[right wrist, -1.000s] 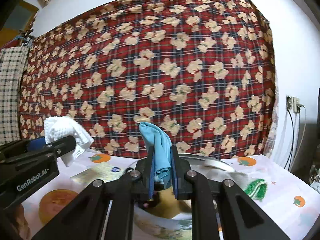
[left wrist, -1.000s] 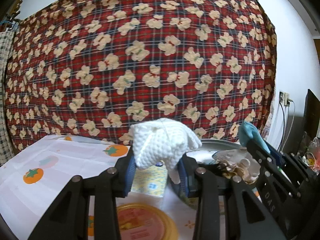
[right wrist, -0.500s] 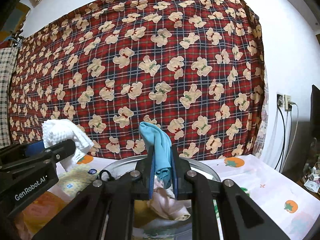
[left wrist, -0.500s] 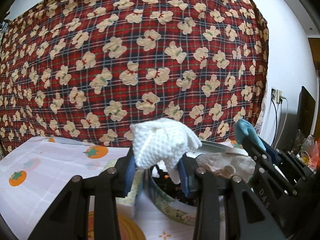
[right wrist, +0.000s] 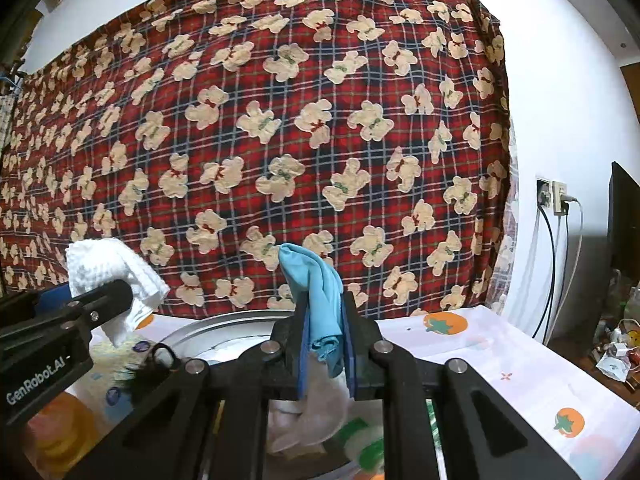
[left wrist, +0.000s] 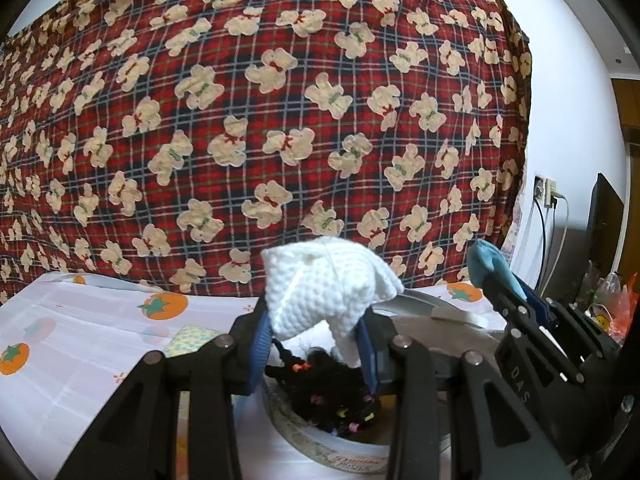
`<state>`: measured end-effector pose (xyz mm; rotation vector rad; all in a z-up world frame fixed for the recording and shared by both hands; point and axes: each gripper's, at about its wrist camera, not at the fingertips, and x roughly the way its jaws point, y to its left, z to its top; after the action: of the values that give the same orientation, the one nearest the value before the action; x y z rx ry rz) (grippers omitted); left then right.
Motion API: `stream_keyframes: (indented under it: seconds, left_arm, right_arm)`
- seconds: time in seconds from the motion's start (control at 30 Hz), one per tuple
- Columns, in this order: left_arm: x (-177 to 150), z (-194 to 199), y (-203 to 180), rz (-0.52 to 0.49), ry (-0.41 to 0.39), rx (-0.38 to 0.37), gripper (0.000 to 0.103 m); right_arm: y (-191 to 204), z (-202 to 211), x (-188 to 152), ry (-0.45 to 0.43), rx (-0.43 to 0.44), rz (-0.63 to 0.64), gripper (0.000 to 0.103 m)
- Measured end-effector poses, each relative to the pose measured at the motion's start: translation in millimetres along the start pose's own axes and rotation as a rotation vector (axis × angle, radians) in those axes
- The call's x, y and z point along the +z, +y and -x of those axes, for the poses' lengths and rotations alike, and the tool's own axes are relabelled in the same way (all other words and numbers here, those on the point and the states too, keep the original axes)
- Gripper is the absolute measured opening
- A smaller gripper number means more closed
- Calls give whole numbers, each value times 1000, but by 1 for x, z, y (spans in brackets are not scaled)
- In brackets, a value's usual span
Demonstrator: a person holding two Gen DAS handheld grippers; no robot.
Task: Organize soft objects
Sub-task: 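Lower the tissue and teal cloth into the tin and open both grippers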
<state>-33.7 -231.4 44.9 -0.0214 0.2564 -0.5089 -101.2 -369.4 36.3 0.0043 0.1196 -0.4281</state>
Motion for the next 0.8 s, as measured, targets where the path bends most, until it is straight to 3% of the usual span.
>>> stream_keyframes:
  seconds: [0.4, 0.8]
  left_arm:
    - [3, -28, -24, -16, 24, -27, 37]
    - [3, -65, -42, -17, 112, -11, 37]
  right_arm:
    - [-20, -27, 2, 38, -35, -8, 16]
    - [-36, -62, -5, 111, -64, -6, 16]
